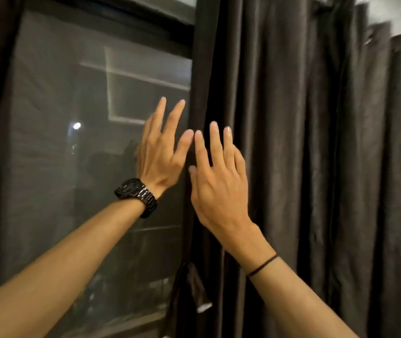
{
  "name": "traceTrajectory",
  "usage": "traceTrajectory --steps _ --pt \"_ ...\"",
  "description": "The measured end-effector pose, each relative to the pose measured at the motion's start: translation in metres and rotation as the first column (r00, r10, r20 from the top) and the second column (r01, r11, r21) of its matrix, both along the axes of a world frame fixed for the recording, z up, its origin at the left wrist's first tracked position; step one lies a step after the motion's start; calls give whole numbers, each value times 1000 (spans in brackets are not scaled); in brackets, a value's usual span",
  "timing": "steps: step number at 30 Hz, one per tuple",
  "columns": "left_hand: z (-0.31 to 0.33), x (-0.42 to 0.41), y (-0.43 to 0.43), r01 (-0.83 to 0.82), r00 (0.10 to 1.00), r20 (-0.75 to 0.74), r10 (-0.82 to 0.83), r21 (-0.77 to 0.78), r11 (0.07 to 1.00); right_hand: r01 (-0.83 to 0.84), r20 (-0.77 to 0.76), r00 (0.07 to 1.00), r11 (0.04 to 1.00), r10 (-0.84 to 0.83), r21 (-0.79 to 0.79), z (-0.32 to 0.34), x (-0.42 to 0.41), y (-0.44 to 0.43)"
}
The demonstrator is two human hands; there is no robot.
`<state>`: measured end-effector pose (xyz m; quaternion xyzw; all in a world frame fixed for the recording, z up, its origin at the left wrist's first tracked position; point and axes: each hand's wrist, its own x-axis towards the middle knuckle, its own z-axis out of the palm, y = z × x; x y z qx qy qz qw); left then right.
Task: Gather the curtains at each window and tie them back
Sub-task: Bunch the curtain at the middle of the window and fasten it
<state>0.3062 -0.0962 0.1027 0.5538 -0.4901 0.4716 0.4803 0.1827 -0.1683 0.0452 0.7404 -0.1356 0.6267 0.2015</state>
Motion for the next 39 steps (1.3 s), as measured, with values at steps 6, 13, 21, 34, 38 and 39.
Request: traceTrajectory --steps 6,13,21,34,38,39 --pt "84 -32 -50 209 971 -133 -198 71 975 161 4 987 986 -161 -36 53 -42 -69" --pt "128 -50 -88 -177 970 -130 203 184 967 222 -20 975 975 -222 -11 112 -43 -144" --pt "195 -65 -97 -199 963 -153 220 141 970 75 228 958 918 -175 389 186 -51 -205" --pt "201 -43 -94 -95 968 -213 134 185 978 -367 306 912 879 274 305 224 -13 -185" --pt "197 -36 -92 67 970 -238 -57 34 997 -432 61 902 885 428 172 229 31 -102" --pt "195 -33 -90 109 963 -244 -113 -29 994 -464 58 885 865 462 189 230 35 -95"
